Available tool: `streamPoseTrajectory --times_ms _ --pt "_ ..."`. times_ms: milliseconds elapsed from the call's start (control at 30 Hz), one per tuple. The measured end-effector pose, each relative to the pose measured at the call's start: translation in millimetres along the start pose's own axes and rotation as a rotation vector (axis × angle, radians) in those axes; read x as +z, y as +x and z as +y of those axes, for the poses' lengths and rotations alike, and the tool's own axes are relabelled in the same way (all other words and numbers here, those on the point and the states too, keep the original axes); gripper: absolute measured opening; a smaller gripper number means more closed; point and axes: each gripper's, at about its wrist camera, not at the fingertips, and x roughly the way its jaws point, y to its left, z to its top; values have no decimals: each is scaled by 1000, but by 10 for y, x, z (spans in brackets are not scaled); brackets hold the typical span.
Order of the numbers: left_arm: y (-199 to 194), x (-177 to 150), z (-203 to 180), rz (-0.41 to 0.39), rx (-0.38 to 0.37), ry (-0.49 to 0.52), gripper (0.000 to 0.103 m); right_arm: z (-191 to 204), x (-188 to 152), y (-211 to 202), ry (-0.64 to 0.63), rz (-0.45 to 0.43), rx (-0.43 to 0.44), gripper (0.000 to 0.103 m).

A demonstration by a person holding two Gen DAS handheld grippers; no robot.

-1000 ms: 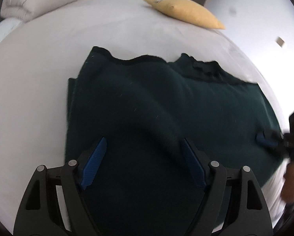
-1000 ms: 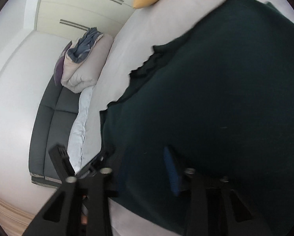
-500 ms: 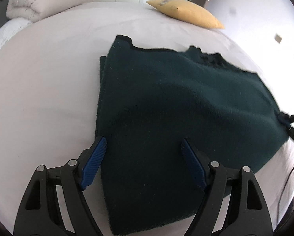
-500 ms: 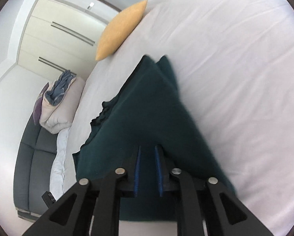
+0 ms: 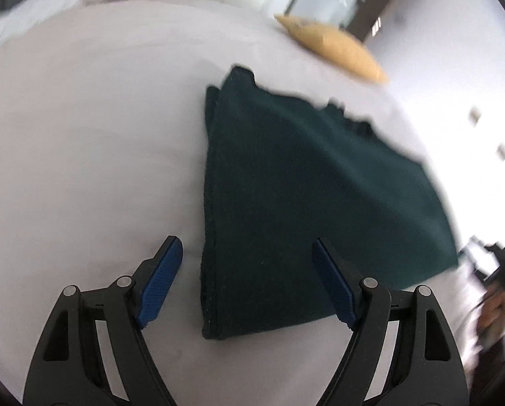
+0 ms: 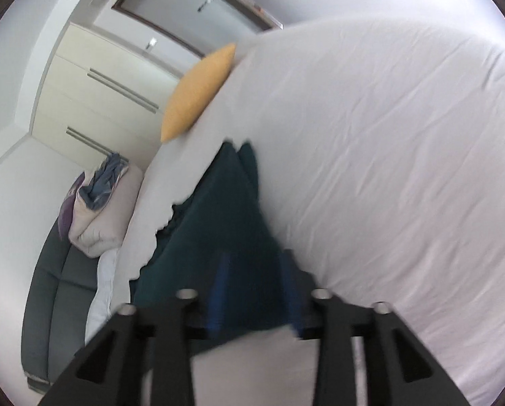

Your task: Fold small clothes

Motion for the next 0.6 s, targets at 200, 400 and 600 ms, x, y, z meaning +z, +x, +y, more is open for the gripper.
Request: streamPoseTrajectory --times_ms 200,400,600 --pt "-139 89 277 -10 -112 -72 79 55 74 207 -91 102 -27 45" --pt "-50 112 411 85 -192 -54 51 23 10 345 -112 165 -7 43" --pt "1 103 387 120 -201 24 36 28 25 282 -157 184 -4 32"
